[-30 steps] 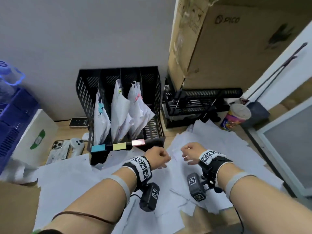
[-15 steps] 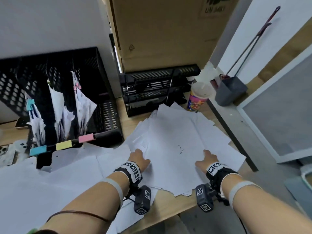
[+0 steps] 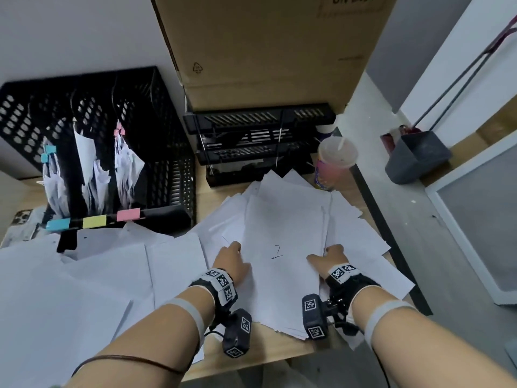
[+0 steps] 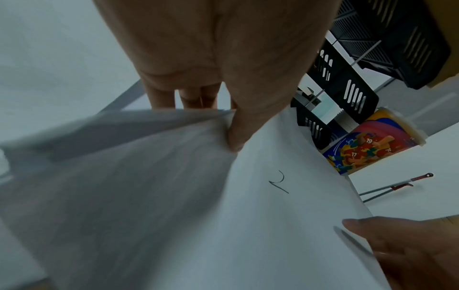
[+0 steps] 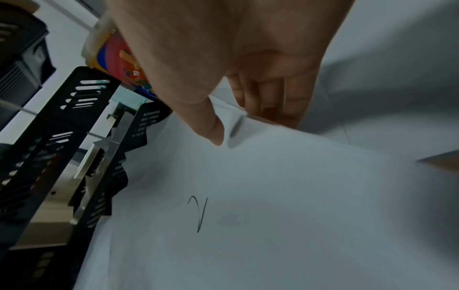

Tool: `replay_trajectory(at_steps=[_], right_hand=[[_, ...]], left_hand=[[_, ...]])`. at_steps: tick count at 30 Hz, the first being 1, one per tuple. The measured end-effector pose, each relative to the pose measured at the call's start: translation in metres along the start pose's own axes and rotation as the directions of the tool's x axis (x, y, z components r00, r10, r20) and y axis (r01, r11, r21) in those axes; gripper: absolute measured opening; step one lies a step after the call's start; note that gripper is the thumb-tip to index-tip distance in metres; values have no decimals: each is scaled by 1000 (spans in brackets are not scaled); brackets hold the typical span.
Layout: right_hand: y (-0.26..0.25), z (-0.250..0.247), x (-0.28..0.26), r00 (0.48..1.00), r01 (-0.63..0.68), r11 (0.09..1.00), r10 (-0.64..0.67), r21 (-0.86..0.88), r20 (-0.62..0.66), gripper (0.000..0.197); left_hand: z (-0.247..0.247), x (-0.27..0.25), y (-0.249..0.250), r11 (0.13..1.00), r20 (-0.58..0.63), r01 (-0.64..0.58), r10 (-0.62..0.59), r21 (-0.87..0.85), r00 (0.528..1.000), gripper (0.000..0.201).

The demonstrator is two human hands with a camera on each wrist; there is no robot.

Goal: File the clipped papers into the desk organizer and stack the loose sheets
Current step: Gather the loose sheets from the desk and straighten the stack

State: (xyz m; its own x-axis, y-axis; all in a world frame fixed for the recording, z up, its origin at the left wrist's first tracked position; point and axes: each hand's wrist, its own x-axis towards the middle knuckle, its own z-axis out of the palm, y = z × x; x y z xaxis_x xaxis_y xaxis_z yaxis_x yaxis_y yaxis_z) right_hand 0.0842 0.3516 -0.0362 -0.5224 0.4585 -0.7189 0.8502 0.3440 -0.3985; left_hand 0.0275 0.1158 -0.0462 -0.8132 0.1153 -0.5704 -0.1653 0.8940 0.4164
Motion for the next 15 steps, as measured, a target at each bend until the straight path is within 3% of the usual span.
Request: replay_trajectory(at_steps=[4, 8, 11, 15], right_hand=[[0, 1, 11, 995, 68, 996, -72, 52, 75, 44], [3, -7, 5, 987, 105, 992, -112, 67, 111, 15], [10, -13, 3, 991, 101, 989, -109, 104, 75, 23], [13, -18, 1, 995, 24, 978, -43, 206, 90, 39]], left_hand=[[2, -7, 4, 989, 47, -41, 48, -140, 998, 20], [2, -14, 5, 969, 46, -14, 26, -248, 999, 30], [-1, -12, 10, 963, 101, -5, 33, -270, 994, 41], [-3, -3, 15, 980, 136, -36, 64, -195, 989, 40]])
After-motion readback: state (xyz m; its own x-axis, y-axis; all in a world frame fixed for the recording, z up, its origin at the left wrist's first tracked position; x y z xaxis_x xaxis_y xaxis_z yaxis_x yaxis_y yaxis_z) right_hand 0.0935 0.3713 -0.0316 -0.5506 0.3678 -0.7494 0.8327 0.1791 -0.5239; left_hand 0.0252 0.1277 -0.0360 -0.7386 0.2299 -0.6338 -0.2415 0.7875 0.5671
